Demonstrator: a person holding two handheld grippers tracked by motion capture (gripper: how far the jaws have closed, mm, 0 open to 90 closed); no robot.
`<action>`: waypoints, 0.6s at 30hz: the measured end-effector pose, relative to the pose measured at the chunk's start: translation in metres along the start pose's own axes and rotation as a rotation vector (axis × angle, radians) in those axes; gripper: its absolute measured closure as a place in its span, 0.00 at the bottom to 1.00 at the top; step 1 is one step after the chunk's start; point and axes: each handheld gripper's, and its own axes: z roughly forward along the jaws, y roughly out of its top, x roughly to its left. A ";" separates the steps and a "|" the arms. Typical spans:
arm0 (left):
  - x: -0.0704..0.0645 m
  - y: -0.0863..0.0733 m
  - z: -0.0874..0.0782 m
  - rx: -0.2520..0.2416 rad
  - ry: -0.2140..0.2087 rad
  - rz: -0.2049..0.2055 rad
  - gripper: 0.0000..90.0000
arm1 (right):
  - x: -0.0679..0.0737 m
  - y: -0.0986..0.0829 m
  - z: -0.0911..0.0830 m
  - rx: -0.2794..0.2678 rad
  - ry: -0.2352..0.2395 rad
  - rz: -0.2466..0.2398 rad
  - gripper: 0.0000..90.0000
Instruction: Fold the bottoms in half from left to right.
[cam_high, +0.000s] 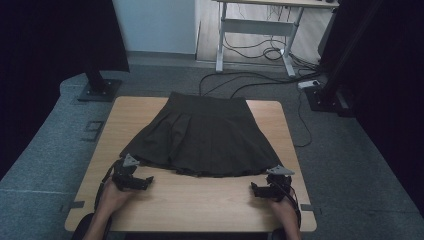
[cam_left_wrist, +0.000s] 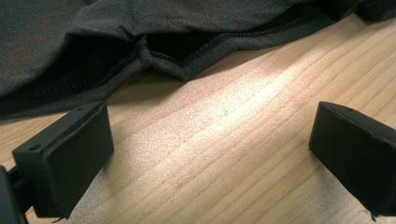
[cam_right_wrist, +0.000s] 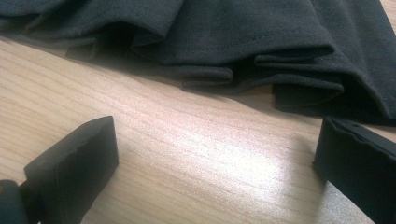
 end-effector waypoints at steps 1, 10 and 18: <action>0.000 0.000 0.000 0.000 0.000 0.000 0.00 | 0.000 0.000 0.000 0.000 0.003 -0.002 0.00; 0.000 0.001 0.001 -0.001 -0.001 0.000 0.00 | -0.001 0.000 0.000 0.000 0.009 -0.007 0.00; 0.000 0.001 0.001 0.000 0.000 -0.002 0.00 | -0.001 0.000 0.000 0.001 0.012 -0.010 0.00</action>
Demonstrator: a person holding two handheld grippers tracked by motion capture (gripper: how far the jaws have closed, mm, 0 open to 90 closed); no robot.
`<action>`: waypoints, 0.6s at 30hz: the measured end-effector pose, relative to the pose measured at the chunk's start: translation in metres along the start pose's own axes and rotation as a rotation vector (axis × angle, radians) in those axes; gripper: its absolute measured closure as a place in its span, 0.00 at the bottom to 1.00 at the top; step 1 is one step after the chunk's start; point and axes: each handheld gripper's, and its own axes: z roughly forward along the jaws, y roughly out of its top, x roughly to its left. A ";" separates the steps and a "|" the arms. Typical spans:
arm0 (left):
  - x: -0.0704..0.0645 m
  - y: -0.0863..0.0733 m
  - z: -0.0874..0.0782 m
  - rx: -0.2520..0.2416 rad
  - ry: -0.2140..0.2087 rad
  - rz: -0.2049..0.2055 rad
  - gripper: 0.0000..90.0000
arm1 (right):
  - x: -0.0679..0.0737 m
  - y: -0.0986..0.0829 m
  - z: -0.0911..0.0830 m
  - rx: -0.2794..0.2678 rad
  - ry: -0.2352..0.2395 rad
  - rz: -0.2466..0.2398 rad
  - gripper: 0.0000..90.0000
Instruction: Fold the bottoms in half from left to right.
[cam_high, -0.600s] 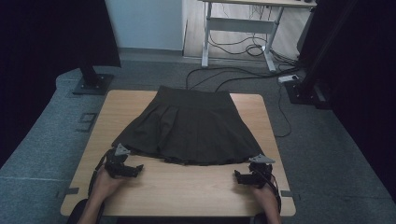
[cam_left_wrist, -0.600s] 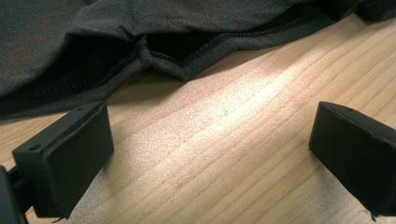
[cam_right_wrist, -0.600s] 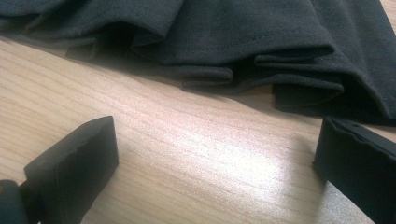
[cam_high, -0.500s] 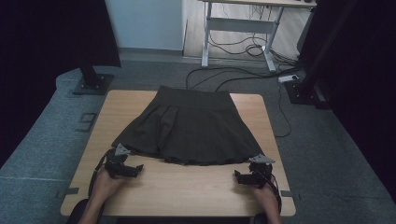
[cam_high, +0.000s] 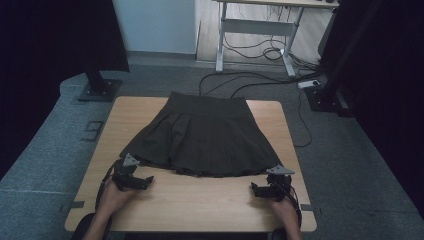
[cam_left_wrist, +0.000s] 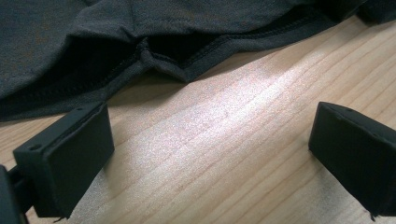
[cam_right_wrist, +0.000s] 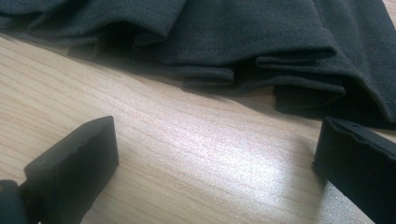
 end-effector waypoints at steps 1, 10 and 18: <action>0.000 0.000 0.000 0.001 -0.001 -0.002 0.00 | 0.000 0.000 0.000 0.000 0.000 0.000 0.00; 0.012 0.020 -0.015 -0.030 0.005 -0.012 0.05 | 0.002 0.011 -0.011 -0.005 0.014 0.029 0.08; 0.030 0.048 -0.009 -0.063 0.012 -0.022 0.10 | 0.017 0.043 -0.012 -0.051 0.083 0.024 0.11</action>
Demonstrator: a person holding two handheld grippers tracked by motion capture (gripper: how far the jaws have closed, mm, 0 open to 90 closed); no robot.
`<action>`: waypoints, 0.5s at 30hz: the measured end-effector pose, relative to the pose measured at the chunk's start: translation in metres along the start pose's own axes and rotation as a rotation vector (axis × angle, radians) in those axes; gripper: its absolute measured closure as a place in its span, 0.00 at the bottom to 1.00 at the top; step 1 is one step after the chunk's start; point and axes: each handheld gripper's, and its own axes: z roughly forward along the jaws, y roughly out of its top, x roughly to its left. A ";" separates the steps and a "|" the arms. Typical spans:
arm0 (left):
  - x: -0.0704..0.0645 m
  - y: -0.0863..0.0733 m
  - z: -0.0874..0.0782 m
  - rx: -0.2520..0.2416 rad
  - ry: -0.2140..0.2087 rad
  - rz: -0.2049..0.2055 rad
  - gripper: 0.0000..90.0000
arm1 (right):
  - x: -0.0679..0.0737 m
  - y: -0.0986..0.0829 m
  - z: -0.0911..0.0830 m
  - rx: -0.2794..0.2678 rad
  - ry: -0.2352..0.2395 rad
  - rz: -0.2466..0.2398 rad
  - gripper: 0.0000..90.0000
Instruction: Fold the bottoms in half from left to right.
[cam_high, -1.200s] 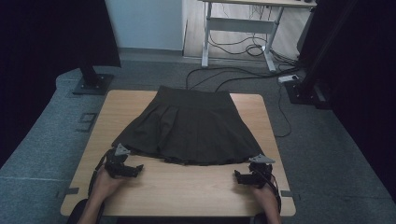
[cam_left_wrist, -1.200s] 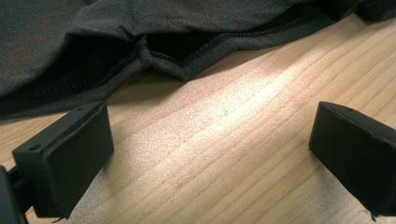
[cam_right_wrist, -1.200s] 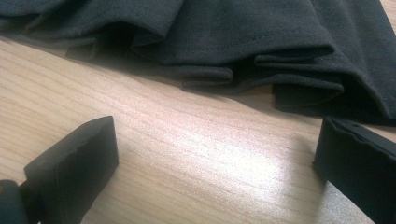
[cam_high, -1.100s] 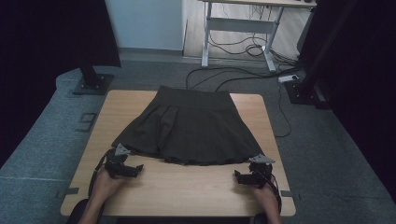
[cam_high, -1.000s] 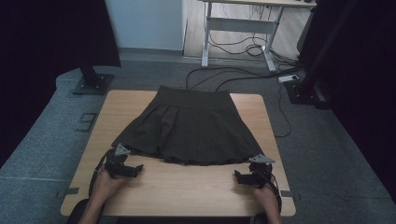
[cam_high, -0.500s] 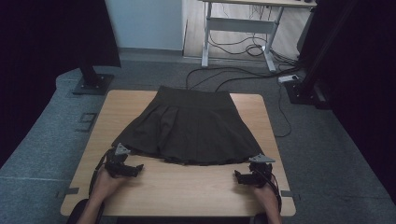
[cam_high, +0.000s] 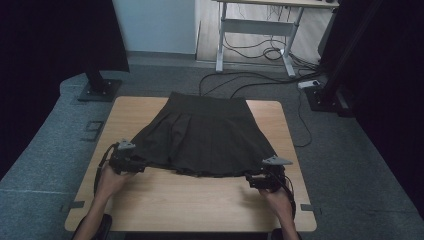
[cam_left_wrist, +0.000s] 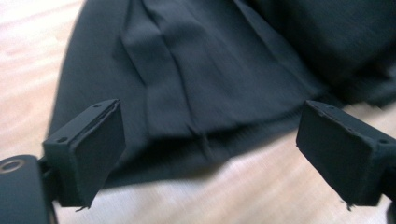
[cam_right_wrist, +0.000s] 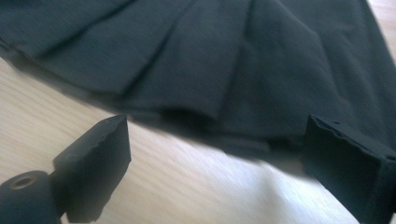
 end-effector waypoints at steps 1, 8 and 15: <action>0.001 0.003 0.002 -0.003 -0.005 -0.004 0.12 | 0.003 0.005 0.003 0.004 0.008 -0.008 0.13; -0.005 0.026 0.030 0.014 -0.068 0.005 0.28 | 0.019 0.032 0.024 0.012 0.030 -0.038 0.18; -0.025 0.031 0.062 0.103 -0.091 0.056 0.42 | 0.040 0.054 0.056 0.045 0.061 -0.072 0.28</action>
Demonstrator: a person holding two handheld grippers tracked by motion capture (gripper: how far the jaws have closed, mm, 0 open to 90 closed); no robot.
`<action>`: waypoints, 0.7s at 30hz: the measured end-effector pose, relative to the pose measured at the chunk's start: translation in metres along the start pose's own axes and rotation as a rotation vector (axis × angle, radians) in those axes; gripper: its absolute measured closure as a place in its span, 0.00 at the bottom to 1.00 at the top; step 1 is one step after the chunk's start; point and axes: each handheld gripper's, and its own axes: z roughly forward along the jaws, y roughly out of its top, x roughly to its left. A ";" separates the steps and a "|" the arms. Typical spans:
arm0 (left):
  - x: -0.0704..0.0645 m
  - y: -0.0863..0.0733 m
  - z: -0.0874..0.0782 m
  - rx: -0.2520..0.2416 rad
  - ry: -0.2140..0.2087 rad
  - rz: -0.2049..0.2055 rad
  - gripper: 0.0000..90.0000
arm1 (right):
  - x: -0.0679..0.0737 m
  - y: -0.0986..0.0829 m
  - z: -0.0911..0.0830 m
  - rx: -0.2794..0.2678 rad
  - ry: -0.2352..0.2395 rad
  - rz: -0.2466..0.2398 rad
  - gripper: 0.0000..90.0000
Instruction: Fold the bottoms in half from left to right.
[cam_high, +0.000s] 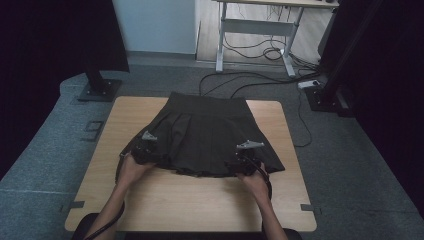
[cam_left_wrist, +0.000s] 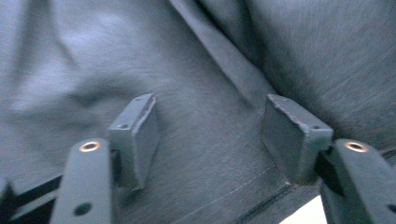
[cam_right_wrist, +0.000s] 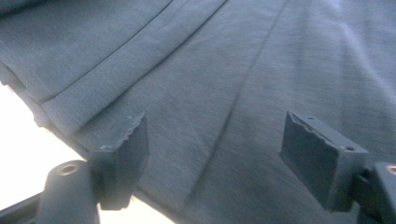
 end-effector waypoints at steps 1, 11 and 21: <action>-0.003 -0.001 0.002 -0.003 0.016 0.019 0.45 | 0.001 0.000 0.004 0.012 0.002 -0.004 0.30; -0.007 -0.005 -0.004 0.008 0.044 0.042 0.99 | 0.003 -0.011 0.024 0.099 -0.027 -0.048 0.60; 0.001 -0.031 -0.034 0.028 0.045 0.005 1.00 | -0.020 -0.024 0.004 0.118 -0.047 0.004 0.83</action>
